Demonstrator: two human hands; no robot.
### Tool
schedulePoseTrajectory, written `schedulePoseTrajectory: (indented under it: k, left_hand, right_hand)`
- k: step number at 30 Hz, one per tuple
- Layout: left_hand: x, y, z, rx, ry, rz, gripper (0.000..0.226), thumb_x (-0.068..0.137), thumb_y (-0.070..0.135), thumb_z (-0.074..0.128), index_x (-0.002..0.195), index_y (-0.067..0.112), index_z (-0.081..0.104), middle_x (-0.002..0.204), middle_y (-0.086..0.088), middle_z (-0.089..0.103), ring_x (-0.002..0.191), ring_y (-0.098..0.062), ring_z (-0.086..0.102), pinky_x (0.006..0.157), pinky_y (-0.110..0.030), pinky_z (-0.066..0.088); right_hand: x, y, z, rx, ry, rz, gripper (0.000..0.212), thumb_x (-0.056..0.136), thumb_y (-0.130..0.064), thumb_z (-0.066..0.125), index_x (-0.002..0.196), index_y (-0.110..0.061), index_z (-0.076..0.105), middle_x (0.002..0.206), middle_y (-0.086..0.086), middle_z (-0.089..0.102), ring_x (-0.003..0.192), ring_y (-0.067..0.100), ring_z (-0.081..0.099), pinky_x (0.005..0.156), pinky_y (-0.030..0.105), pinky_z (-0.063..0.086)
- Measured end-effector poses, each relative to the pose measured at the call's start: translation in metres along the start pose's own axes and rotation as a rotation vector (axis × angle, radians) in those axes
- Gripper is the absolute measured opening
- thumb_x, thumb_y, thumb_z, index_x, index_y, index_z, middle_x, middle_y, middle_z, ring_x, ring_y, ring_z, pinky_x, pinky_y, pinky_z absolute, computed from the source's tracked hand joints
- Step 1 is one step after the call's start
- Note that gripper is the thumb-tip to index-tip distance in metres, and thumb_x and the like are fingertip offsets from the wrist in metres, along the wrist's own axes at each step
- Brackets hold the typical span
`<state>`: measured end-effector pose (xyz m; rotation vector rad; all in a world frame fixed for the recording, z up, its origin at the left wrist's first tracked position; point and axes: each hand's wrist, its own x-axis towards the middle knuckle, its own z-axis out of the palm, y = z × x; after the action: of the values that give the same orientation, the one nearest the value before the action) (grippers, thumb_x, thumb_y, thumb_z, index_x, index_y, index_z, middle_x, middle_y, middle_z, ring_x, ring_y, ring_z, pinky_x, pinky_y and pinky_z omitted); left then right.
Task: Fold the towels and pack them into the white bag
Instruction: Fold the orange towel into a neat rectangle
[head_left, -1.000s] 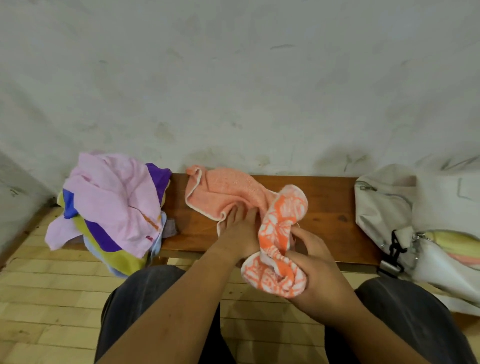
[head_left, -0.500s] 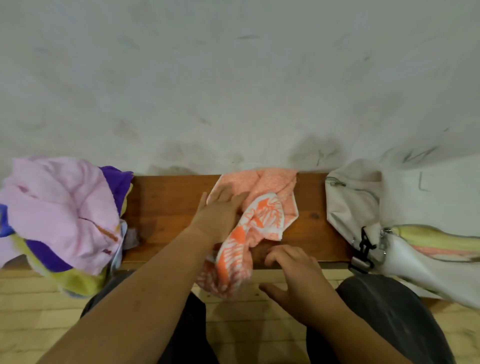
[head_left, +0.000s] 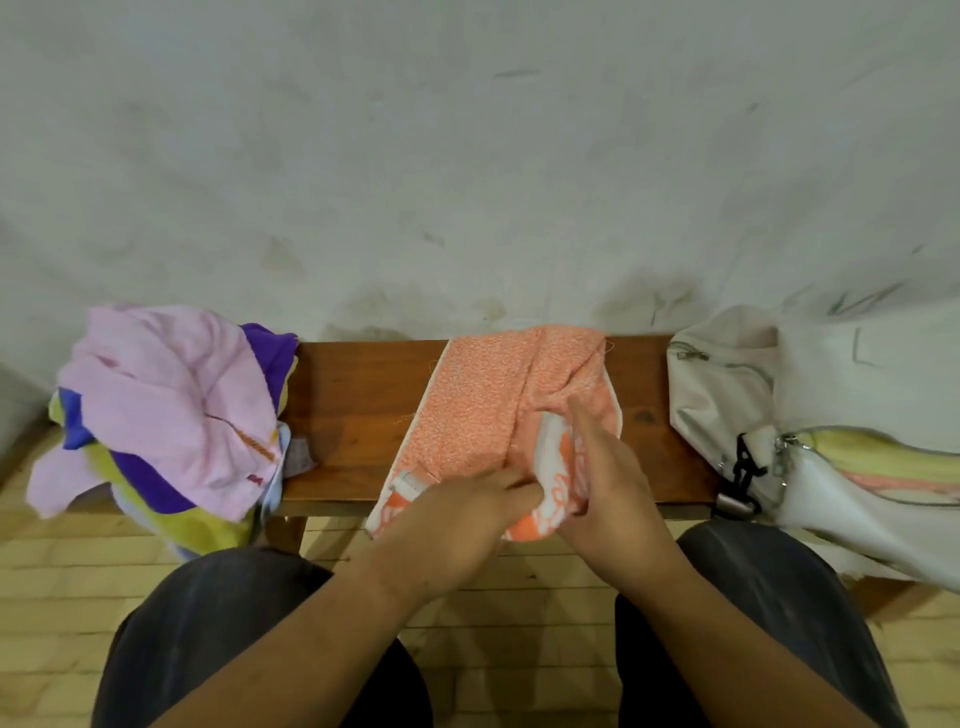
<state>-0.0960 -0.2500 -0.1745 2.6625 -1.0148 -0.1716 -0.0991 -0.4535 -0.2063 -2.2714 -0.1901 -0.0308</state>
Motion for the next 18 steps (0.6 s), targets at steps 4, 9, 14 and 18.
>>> schedulePoseTrajectory:
  k: [4, 9, 14, 18]
  left_hand:
    - [-0.017, 0.007, -0.008, -0.271, 0.005, -0.13, 0.049, 0.093, 0.034, 0.065, 0.133, 0.043, 0.038, 0.118, 0.015, 0.064, 0.096, -0.003, 0.062, 0.08, -0.03, 0.053]
    - [-0.039, -0.03, -0.018, 0.061, -0.147, -0.43, 0.048, 0.086, 0.045, 0.064, 0.131, 0.042, 0.047, 0.114, 0.01, 0.068, 0.096, -0.012, 0.066, 0.079, -0.037, 0.058]
    - [-0.036, -0.043, -0.037, -0.32, 0.247, -0.601, 0.007, 0.092, 0.026, 0.065, 0.086, 0.029, 0.064, 0.089, 0.004, 0.062, 0.086, -0.013, 0.06, 0.077, -0.035, 0.055]
    - [-0.023, -0.017, -0.055, -1.04, 0.448, -0.649, 0.013, 0.103, 0.015, 0.05, 0.103, 0.023, 0.061, 0.089, -0.004, 0.072, 0.085, -0.018, 0.07, 0.074, -0.036, 0.056]
  right_hand:
    - [-0.003, 0.006, -0.008, -0.169, 0.065, -0.112, 0.007, 0.085, -0.024, 0.062, 0.091, -0.027, 0.062, 0.084, -0.017, 0.054, 0.075, 0.011, 0.056, 0.066, 0.036, 0.049]
    - [-0.016, -0.003, -0.039, -0.145, 0.276, -0.014, 0.053, 0.083, 0.01, 0.059, 0.066, -0.035, 0.036, 0.07, -0.014, 0.047, 0.062, 0.001, 0.046, 0.054, 0.015, 0.032]
    - [-0.02, 0.009, -0.051, -0.068, 0.257, 0.074, 0.027, 0.094, -0.007, 0.06, 0.107, -0.03, 0.061, 0.086, -0.018, 0.063, 0.073, -0.005, 0.058, 0.063, 0.007, 0.043]
    - [-0.021, 0.021, -0.045, -0.316, 0.144, 0.044, 0.019, 0.092, -0.014, 0.051, 0.083, -0.024, 0.064, 0.089, -0.006, 0.059, 0.084, 0.019, 0.061, 0.064, 0.014, 0.038]
